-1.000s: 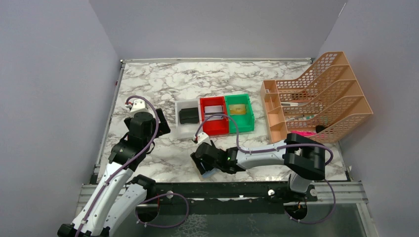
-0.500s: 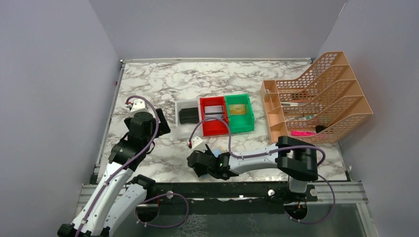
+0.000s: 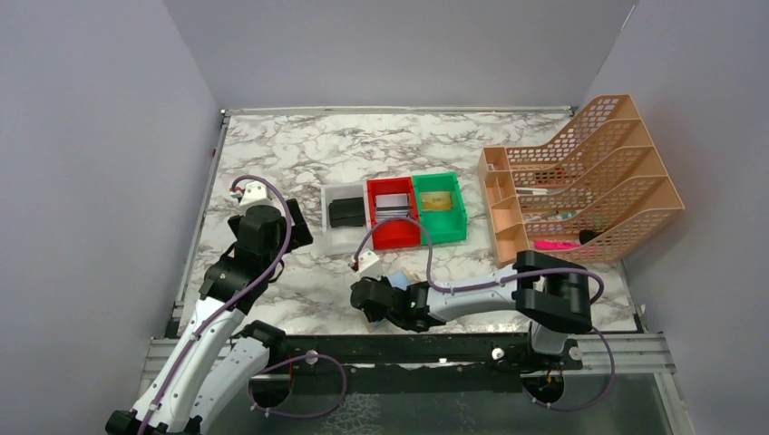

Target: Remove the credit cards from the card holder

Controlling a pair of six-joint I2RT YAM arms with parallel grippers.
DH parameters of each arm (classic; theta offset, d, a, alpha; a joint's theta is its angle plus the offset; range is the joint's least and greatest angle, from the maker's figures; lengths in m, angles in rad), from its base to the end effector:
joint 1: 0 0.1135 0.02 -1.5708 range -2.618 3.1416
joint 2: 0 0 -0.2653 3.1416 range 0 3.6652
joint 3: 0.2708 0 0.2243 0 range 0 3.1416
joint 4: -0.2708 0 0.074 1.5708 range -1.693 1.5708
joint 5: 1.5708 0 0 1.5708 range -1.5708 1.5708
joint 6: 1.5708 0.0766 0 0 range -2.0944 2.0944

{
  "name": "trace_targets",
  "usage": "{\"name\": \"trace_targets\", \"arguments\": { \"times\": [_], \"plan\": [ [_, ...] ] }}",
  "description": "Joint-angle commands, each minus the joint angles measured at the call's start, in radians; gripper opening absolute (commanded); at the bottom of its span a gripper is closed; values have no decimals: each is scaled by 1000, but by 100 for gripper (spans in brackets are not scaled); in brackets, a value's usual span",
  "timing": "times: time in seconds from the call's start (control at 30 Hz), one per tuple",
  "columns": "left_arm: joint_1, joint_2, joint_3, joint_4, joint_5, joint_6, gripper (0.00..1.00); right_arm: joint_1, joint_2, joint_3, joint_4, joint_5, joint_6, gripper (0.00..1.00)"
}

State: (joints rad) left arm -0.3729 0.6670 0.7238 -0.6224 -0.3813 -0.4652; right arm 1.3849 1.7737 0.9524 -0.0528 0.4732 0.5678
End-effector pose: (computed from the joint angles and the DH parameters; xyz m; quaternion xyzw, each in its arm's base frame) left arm 0.1468 -0.0268 0.2720 -0.1309 0.8553 -0.0408 0.4996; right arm 0.1001 0.3433 0.1470 -0.2896 0.8703 0.1515 0.3684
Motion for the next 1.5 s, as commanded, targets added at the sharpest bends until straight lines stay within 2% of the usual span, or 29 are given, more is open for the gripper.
{"name": "trace_targets", "arguments": {
  "times": [0.0,0.1,0.43,0.57,0.7,0.83,1.07,1.17,1.3,1.47],
  "plan": [
    [6,-5,-9,25,18,13,99,-26,-35,-57,-34,-19,40,27],
    [5,-4,-9,25,19,15,99,-42,-76,-84,14,-50,44,22],
    [6,-5,-9,25,21,15,99,-162,-207,-201,198,-266,92,21],
    [6,-6,-10,27,22,14,99,-187,-229,-227,216,-308,114,19],
    [6,-3,-11,33,46,19,99,-266,-247,-275,282,-425,159,17],
    [6,3,-21,81,219,32,99,-321,-258,-353,405,-534,259,13],
    [5,16,-174,316,735,-119,92,-433,-289,-502,645,-666,417,13],
    [0,30,-249,406,831,-162,89,-459,-300,-530,675,-676,436,13],
    [-32,36,-293,427,826,-177,89,-468,-317,-534,648,-670,399,18],
    [-57,2,-307,416,732,-200,88,-461,-296,-414,413,-682,218,39]
  ]
}}
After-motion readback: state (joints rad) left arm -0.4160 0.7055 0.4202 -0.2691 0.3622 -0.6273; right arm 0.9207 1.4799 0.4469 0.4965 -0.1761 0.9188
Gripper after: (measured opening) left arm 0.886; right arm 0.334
